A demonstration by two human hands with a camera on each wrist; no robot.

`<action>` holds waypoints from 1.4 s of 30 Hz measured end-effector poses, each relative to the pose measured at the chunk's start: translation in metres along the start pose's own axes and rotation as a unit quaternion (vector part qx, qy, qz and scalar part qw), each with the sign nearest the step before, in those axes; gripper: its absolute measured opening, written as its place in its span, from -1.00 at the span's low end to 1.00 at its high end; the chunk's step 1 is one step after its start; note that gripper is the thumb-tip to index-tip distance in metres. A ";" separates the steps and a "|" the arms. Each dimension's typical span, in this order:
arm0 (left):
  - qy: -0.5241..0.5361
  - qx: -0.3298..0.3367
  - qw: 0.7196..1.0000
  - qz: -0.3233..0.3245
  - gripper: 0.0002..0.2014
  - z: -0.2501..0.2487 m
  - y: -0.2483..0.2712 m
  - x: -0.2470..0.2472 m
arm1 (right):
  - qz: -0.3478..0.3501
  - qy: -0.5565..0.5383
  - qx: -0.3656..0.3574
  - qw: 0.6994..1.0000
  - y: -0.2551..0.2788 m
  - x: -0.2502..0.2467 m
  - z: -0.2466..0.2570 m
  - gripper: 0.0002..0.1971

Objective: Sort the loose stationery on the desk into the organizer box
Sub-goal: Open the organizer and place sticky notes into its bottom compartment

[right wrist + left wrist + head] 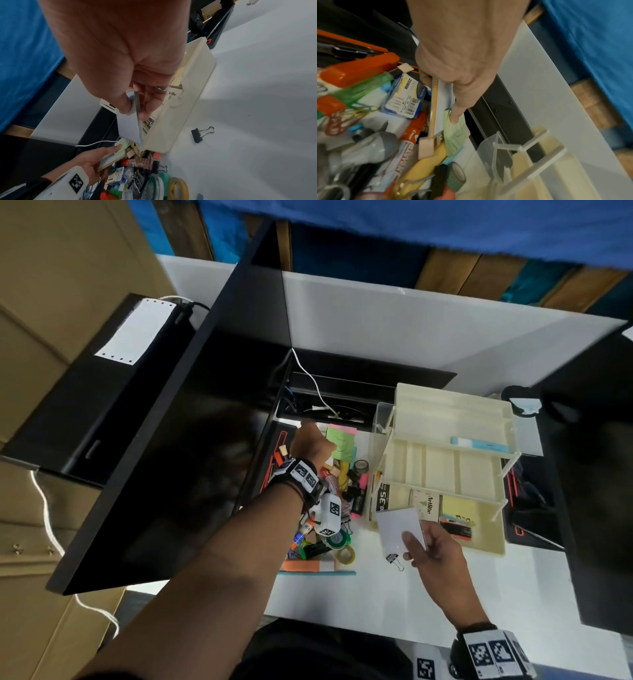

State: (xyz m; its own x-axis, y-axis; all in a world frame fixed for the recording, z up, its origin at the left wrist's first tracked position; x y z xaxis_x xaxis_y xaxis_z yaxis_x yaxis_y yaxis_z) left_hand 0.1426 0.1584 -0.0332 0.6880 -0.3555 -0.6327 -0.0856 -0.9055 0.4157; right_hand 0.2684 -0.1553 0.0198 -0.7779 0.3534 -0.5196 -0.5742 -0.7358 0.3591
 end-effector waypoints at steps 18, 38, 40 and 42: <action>0.276 0.088 0.931 0.223 -0.41 -0.038 0.159 -0.020 | -0.064 -0.268 0.063 0.959 -0.027 -0.006 0.063 -0.78; 0.212 -0.039 0.903 0.373 -0.67 -0.048 0.227 0.118 | -0.085 -0.129 0.069 0.986 -0.008 -0.061 -0.028 -0.85; 0.218 -0.070 0.898 0.376 -0.69 -0.050 0.226 0.137 | -0.095 -0.083 0.089 0.988 -0.008 -0.072 -0.044 -0.78; 0.234 -0.114 0.892 0.370 -0.69 -0.054 0.225 0.155 | -0.114 -0.019 0.112 0.987 -0.008 -0.086 -0.061 -0.64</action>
State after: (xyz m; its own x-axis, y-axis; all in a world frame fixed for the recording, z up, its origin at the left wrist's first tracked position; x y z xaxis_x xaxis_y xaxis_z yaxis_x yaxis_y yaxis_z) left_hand 0.2691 -0.0878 -0.0026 0.7342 -0.6516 0.1904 -0.5291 -0.3735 0.7619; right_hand 0.3555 -0.2152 0.0143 -0.6290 0.5199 -0.5780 -0.7738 -0.4906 0.4008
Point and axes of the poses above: each hand's wrist, its own y-axis away from the middle knuckle, its own x-axis out of the palm, z = x × y, the point moved 4 cm from there along -y, towards the middle knuckle, and after that the axes turned 10 degrees about y, right-handed, at the moved point
